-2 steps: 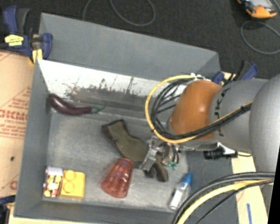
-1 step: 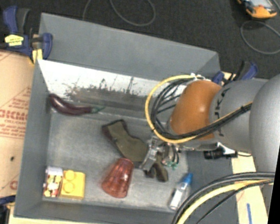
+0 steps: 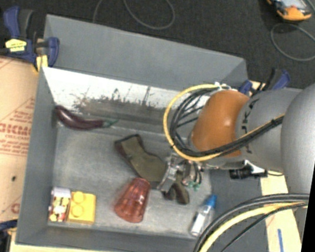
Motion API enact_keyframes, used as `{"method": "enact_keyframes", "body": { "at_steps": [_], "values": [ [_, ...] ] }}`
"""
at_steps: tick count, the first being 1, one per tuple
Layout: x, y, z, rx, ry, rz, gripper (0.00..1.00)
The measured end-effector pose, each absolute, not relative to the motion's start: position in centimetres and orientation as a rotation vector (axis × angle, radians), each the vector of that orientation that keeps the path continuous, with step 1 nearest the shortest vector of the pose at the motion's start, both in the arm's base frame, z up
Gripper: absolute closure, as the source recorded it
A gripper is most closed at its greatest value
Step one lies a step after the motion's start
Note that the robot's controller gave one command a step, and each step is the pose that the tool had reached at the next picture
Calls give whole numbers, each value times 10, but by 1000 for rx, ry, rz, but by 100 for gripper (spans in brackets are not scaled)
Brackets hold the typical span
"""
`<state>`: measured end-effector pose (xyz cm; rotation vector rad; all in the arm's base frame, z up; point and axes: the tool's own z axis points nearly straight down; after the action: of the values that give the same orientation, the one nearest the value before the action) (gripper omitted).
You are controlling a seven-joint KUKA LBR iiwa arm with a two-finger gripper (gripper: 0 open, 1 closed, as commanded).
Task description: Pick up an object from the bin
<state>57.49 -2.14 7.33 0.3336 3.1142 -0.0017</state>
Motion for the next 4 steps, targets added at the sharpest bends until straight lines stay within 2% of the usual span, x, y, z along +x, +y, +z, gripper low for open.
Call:
{"method": "enact_keyframes", "body": {
  "at_steps": [2,4],
  "values": [
    [575,-22,80,332,3113,-2,100],
    [575,-22,102,330,3112,-2,100]
  ]
}}
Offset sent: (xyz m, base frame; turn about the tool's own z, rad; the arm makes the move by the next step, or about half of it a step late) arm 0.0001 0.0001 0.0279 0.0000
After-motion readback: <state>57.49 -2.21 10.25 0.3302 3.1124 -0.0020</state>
